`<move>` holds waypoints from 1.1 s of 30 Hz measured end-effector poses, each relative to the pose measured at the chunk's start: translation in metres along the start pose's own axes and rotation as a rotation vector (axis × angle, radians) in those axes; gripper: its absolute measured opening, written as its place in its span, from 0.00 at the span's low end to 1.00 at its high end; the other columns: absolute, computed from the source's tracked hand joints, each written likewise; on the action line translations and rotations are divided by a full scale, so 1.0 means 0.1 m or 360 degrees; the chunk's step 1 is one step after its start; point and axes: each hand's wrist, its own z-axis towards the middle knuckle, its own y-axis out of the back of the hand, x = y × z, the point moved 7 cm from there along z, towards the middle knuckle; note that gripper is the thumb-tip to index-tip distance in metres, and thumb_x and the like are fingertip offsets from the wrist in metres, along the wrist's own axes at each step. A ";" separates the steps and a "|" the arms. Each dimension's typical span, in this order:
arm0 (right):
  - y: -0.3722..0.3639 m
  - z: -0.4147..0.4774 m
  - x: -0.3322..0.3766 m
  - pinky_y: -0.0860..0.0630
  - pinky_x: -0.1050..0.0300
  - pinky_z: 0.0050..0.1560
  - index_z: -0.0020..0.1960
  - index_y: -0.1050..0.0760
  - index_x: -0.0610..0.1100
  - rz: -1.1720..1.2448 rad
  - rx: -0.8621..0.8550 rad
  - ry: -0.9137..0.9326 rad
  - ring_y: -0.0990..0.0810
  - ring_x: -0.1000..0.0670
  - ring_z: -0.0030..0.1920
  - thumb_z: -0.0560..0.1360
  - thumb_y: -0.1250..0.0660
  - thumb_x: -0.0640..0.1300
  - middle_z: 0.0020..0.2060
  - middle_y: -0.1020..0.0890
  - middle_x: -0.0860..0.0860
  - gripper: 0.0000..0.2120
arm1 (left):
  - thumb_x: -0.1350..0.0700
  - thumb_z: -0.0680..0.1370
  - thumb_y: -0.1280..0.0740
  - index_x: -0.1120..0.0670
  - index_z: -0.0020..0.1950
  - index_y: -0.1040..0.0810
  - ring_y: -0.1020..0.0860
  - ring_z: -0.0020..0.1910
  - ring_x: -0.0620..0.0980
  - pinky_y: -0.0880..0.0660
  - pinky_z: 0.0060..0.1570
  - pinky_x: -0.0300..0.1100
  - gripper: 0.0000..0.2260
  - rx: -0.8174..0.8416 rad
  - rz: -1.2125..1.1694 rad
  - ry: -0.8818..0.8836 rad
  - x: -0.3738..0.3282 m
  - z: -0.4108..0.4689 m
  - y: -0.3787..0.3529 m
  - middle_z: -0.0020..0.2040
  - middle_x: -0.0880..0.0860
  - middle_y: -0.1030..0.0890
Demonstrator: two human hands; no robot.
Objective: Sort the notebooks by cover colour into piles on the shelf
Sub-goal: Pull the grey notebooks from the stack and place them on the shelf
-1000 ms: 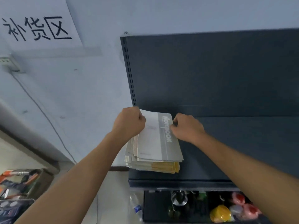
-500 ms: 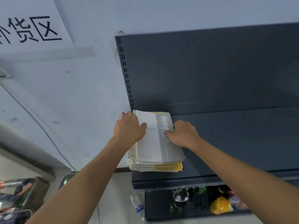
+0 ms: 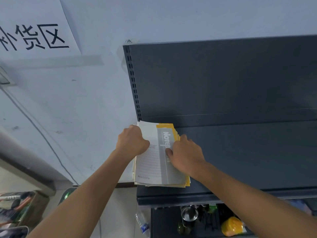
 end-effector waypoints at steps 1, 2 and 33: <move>0.00 -0.02 0.03 0.23 0.49 0.51 0.56 0.22 0.42 -0.0033 -0.0006 0.0020 0.26 0.44 0.60 0.84 0.46 0.57 0.62 0.28 0.43 0.21 | 0.54 0.75 0.30 0.54 0.39 0.34 0.28 0.37 0.47 0.34 0.31 0.40 0.13 0.0015 0.0002 0.0009 0.00 -0.01 0.01 0.41 0.50 0.28; -0.01 -0.04 0.06 0.23 0.48 0.54 0.58 0.22 0.42 -0.0054 -0.0006 0.0041 0.28 0.43 0.63 0.84 0.46 0.57 0.65 0.29 0.42 0.22 | 0.55 0.75 0.30 0.53 0.38 0.34 0.28 0.37 0.48 0.33 0.32 0.40 0.13 0.0032 0.0008 0.0014 0.01 -0.02 0.02 0.41 0.50 0.28; -0.12 0.01 -0.19 0.17 0.47 0.44 0.49 0.16 0.40 0.0882 -0.0007 -0.0460 0.19 0.50 0.39 0.76 0.32 0.46 0.43 0.15 0.47 0.11 | 0.60 0.74 0.34 0.57 0.39 0.36 0.27 0.38 0.53 0.35 0.29 0.42 0.10 -0.0094 -0.0057 0.0068 0.10 -0.23 0.17 0.41 0.54 0.27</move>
